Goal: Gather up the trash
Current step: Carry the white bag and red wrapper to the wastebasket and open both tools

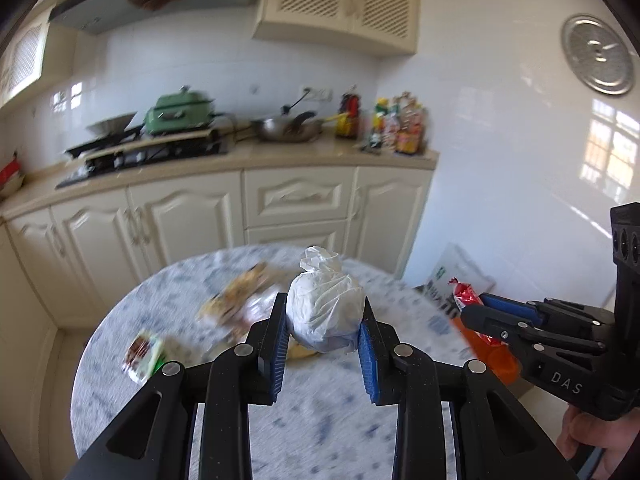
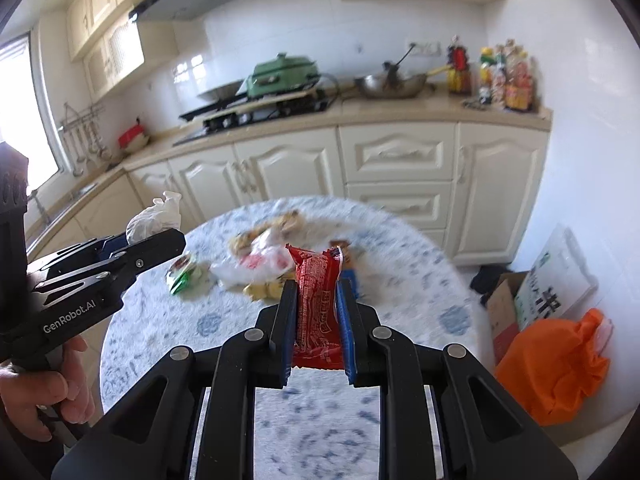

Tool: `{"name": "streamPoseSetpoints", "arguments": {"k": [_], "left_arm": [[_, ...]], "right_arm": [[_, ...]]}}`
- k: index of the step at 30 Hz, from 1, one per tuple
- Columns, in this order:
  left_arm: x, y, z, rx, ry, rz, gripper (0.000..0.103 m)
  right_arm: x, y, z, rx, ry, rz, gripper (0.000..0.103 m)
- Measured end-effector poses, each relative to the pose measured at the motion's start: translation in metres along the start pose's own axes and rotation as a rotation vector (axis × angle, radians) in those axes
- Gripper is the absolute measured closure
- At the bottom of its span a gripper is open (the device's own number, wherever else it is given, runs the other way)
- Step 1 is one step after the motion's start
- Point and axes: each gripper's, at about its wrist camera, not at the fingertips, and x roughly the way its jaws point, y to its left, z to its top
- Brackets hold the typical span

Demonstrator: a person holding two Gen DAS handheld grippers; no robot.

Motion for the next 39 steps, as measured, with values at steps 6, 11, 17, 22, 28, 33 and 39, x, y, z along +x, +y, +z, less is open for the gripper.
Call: {"name": "streamPoseSetpoints", "arguments": {"k": [6, 11, 17, 22, 28, 33, 39], "left_arm": [[-0.005, -0.045, 0.011, 0.065, -0.028, -0.102, 0.076], [-0.002, -0.09, 0.018, 0.133, -0.039, -0.208, 0.076], [0.013, -0.139, 0.021, 0.188, -0.016, -0.335, 0.076], [0.04, -0.185, 0.017, 0.231, 0.056, -0.433, 0.076], [0.084, -0.253, -0.006, 0.306, 0.206, -0.53, 0.076], [0.125, -0.305, -0.038, 0.365, 0.35, -0.559, 0.076], [0.175, -0.36, -0.067, 0.415, 0.504, -0.554, 0.076]], "right_arm": [[-0.048, -0.04, -0.002, 0.047, -0.063, -0.114, 0.084], [-0.091, -0.082, -0.012, 0.102, -0.098, -0.239, 0.084], [-0.134, -0.136, -0.032, 0.188, -0.108, -0.381, 0.084], [-0.154, -0.176, -0.059, 0.269, -0.09, -0.467, 0.084], [-0.144, -0.221, -0.108, 0.397, -0.008, -0.503, 0.084], [-0.126, -0.254, -0.152, 0.516, 0.059, -0.499, 0.084], [-0.107, -0.291, -0.199, 0.634, 0.137, -0.479, 0.084]]}}
